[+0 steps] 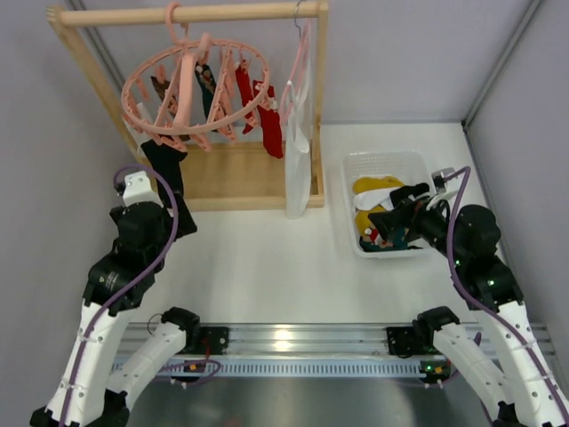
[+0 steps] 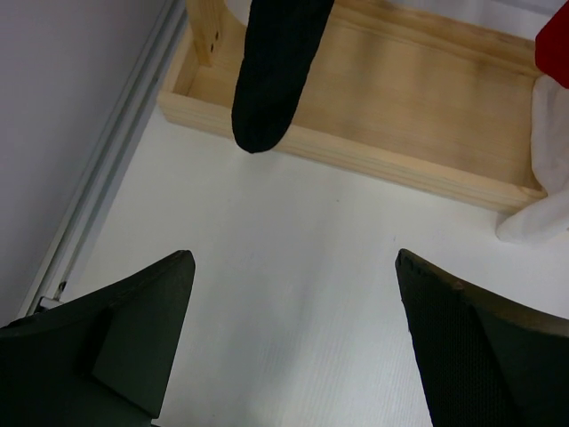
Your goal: Remove the socks clipped to the hanger
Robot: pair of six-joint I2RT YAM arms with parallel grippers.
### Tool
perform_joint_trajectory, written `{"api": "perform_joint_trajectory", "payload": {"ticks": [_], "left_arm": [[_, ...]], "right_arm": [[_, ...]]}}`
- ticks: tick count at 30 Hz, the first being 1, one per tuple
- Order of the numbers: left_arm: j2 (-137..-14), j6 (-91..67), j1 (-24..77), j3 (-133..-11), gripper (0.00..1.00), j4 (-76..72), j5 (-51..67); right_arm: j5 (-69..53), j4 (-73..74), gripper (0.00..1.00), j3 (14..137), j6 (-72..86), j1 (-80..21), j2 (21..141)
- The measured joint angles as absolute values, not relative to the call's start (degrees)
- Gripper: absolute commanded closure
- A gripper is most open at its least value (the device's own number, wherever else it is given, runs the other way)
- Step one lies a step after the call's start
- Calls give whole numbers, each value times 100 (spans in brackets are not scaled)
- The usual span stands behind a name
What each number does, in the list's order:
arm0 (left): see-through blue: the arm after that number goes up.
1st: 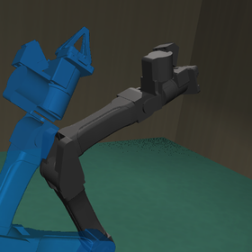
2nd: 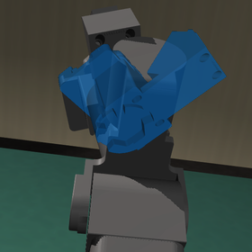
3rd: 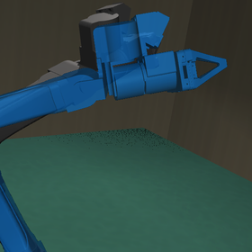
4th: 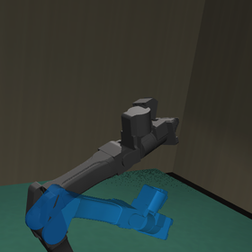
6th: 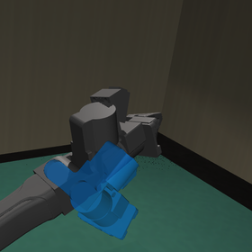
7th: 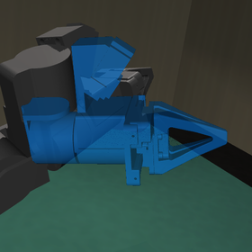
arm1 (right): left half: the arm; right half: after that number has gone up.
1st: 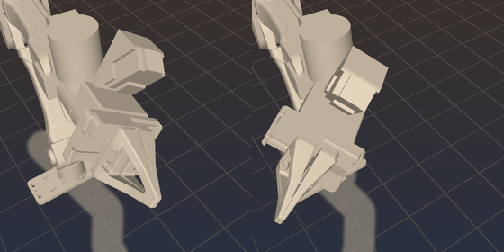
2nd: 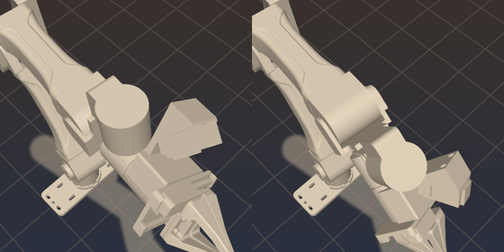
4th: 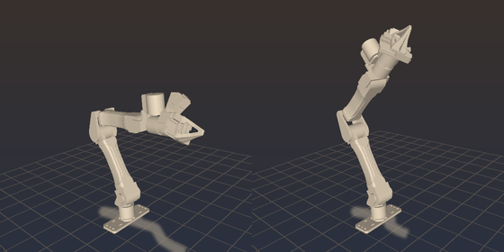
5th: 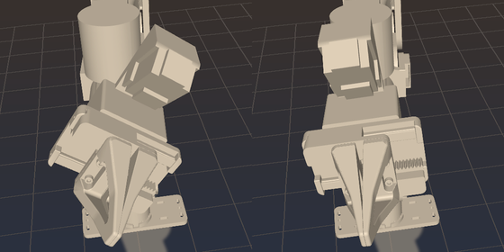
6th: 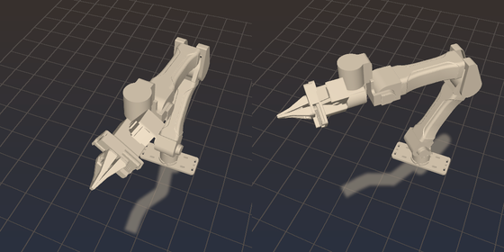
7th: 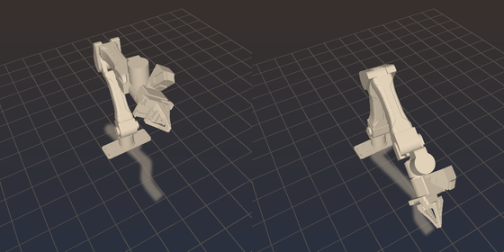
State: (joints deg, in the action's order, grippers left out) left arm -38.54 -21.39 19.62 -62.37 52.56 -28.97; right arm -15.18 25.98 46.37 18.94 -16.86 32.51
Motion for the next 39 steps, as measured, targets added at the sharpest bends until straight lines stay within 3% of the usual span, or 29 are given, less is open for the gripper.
{"api": "perform_joint_trajectory", "payload": {"ticks": [13, 26, 34, 36, 39], "left_arm": [[-4375, -1011, 1894, -5798, 2, 3365, -3203], [-4827, -362, -117, -4582, 2, 1253, -1651], [-5398, 224, -711, -3979, 2, 242, -530], [-5481, 349, -729, -3968, 10, 32, -373], [-5509, 508, -744, -3920, 50, -242, -64]], "right_arm": [[-2445, 1920, 0, 4574, 2093, -1686, 3319], [-3236, 1417, 1, 4447, 2073, -1688, 3345], [-3428, 1424, 1, 4272, 1959, -1688, 3277], [-3415, 1413, 0, 4272, 1949, -1739, 3208], [-3411, 1406, 0, 4272, 1907, -1922, 3098]]}}
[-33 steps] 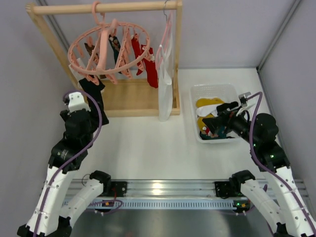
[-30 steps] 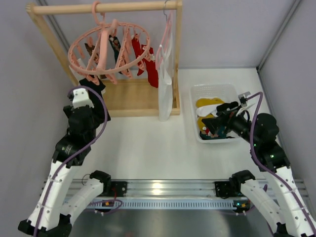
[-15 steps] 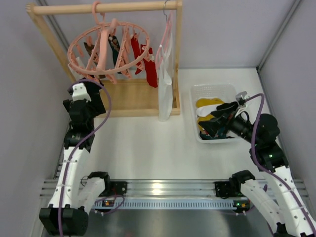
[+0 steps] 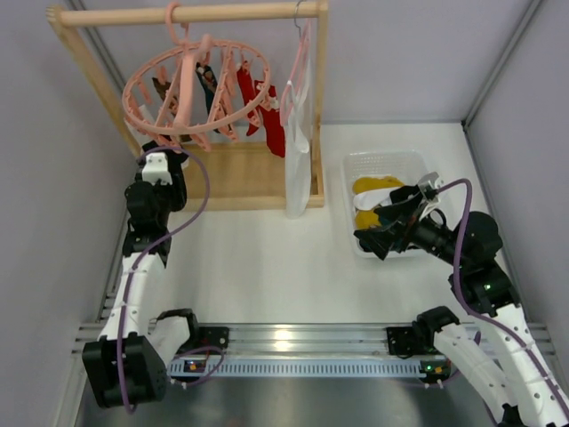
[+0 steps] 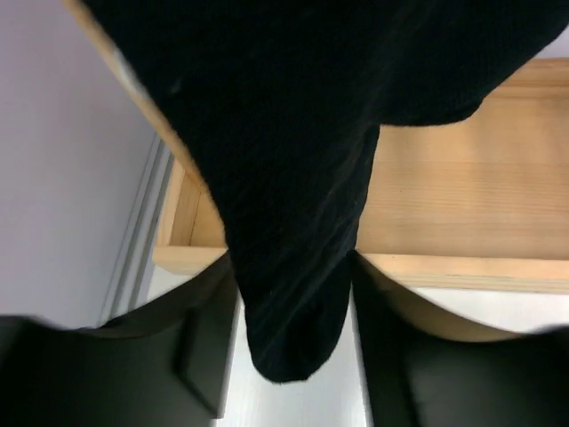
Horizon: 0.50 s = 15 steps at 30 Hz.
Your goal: Remove the socks clipped to the hanger
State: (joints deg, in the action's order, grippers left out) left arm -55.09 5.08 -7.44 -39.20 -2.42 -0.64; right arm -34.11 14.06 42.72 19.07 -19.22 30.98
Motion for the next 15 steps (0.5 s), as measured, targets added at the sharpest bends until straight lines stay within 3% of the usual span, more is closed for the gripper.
{"api": "perform_joint_trajectory", "payload": {"ticks": [2, 6, 8, 12, 15], "left_arm": [[-5572, 569, -751, -3909, 75, -357, 56], [-5756, 523, -755, -3909, 95, -445, 276], [-5752, 349, -753, -3909, 100, -449, 338], [-5564, -143, -513, -3896, 100, -493, -104], [-5321, -423, 307, -3793, 100, -668, -961]], "right_arm": [[-3387, 1409, 1, 4272, 1885, -2016, 3081], [-3319, 1415, 1, 4272, 1837, -2119, 3087], [-3310, 1413, 1, 4272, 1815, -2139, 3103], [-3299, 1413, 1, 4272, 1806, -2139, 3201], [-3258, 1411, 1, 4272, 1804, -2139, 3203]]}}
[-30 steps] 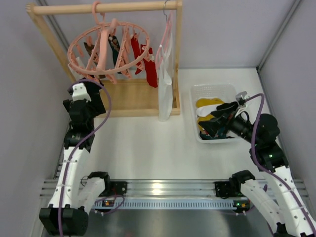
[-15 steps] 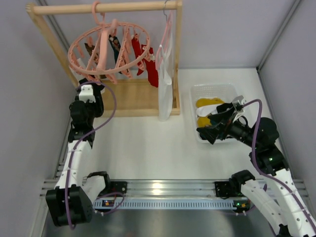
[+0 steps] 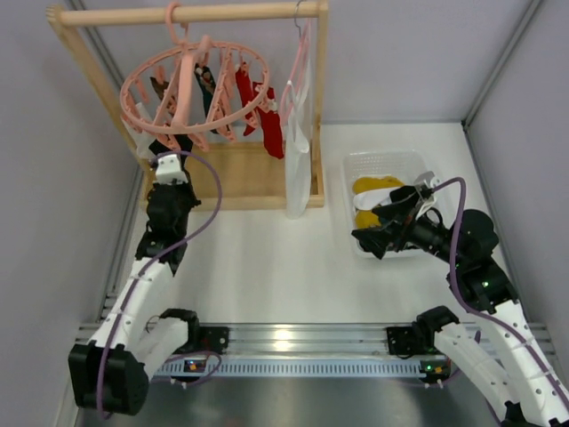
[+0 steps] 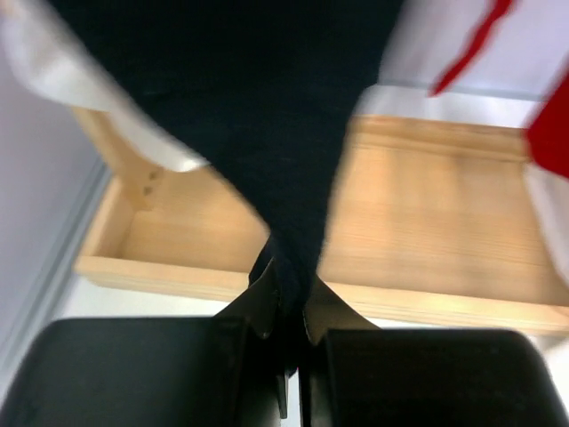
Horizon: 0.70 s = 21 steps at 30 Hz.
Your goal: Remove the socks clipped to the hanger
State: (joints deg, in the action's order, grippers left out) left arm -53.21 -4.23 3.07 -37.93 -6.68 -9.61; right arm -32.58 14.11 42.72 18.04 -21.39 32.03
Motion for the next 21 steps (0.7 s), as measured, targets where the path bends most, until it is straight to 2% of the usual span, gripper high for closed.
{"api": "perform_joint_trajectory", "payload": {"ticks": [5, 13, 21], "left_arm": [[-5223, -757, 1946, -3658, 100, -840, -2451], [-5216, -1496, 3234, -3435, 100, -928, -4206], [-6534, -1798, 5087, -3708, 100, -1039, -5988]], "right_arm": [[-3232, 1396, 1, 4274, 1813, -2147, 3190], [-2974, 1441, 0, 4574, 1933, -2161, 3548], [-2613, 1494, 0, 5463, 2003, -2163, 4237]]}}
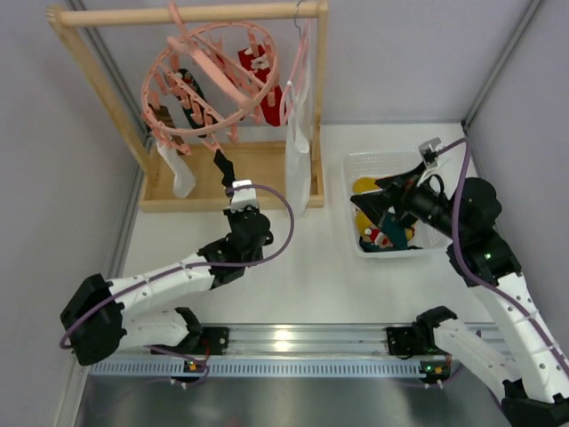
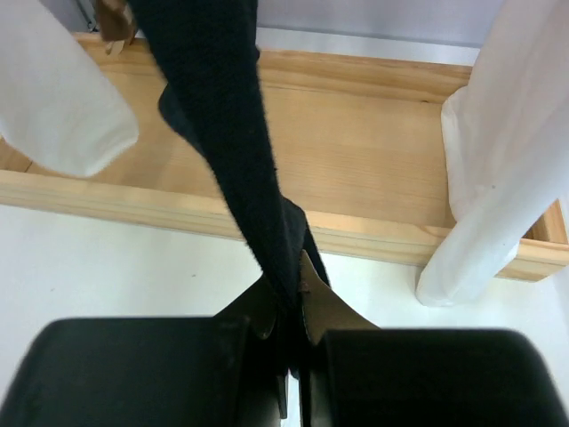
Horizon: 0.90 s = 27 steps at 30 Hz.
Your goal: Remove the socks clipped to the hanger
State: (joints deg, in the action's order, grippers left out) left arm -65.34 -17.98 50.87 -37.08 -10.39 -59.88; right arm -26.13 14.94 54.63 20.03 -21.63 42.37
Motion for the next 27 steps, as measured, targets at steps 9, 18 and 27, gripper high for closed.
{"api": "perform_joint_trajectory", "payload": {"ticks": [9, 18, 27], "left_arm": [[-7673, -1831, 5675, -4775, 100, -1066, -6667], [-7977, -1800, 5782, -5002, 100, -1072, -6718], [-7937, -1787, 5881, -5004, 100, -1074, -6709]], "right_arm": [[-1597, 2196, 7, 7926, 1525, -3020, 6034], [-51, 3096, 27, 10855, 657, -4880, 8576], [655, 3791, 41, 12737, 244, -5524, 10333]]}}
